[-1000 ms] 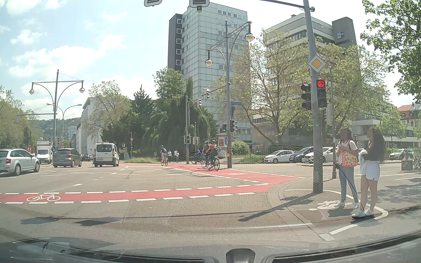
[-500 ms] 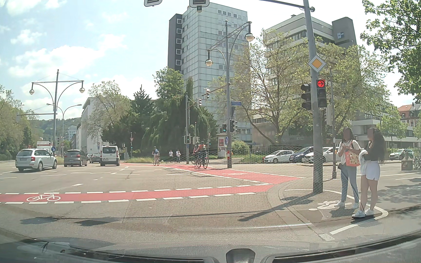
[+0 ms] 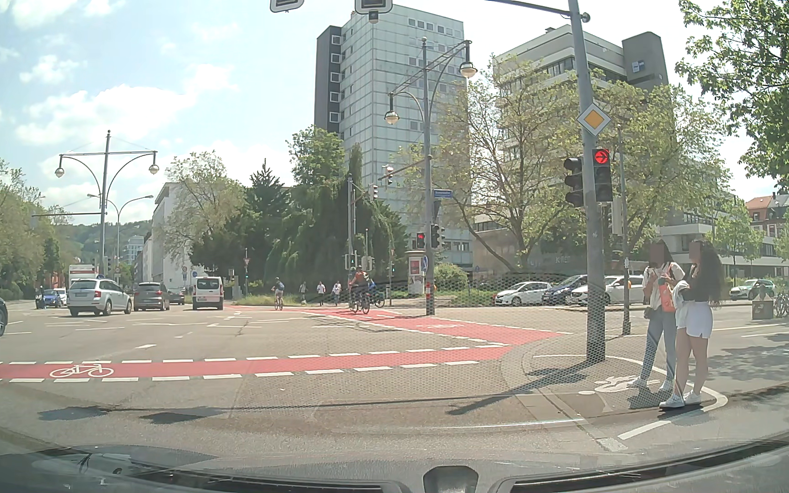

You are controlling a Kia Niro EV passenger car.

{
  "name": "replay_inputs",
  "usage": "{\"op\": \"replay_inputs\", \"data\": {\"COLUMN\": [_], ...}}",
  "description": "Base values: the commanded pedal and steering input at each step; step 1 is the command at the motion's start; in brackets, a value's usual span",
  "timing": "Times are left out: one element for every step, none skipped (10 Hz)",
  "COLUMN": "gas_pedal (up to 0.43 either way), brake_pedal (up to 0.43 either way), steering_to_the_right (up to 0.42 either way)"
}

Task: Follow the waypoints while adhering to traffic rules and regulations

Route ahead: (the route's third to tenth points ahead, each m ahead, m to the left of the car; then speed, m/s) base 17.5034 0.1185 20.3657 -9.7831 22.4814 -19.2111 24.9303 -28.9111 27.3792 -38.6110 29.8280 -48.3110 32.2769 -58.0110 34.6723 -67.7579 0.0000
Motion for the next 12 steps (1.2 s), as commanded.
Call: {"op": "replay_inputs", "data": {"gas_pedal": [0.0,0.0,0.0,0.0,0.0,0.0,0.0,0.0,0.0,0.0,0.0,0.0], "brake_pedal": [0.268,0.262,0.268,0.268,0.262,0.268,0.268,0.262,0.268,0.262,0.262,0.262], "steering_to_the_right": [-0.09,-0.09,-0.09,-0.09,-0.09,-0.09,-0.09,-0.09,-0.09,-0.091,-0.09,-0.091]}}
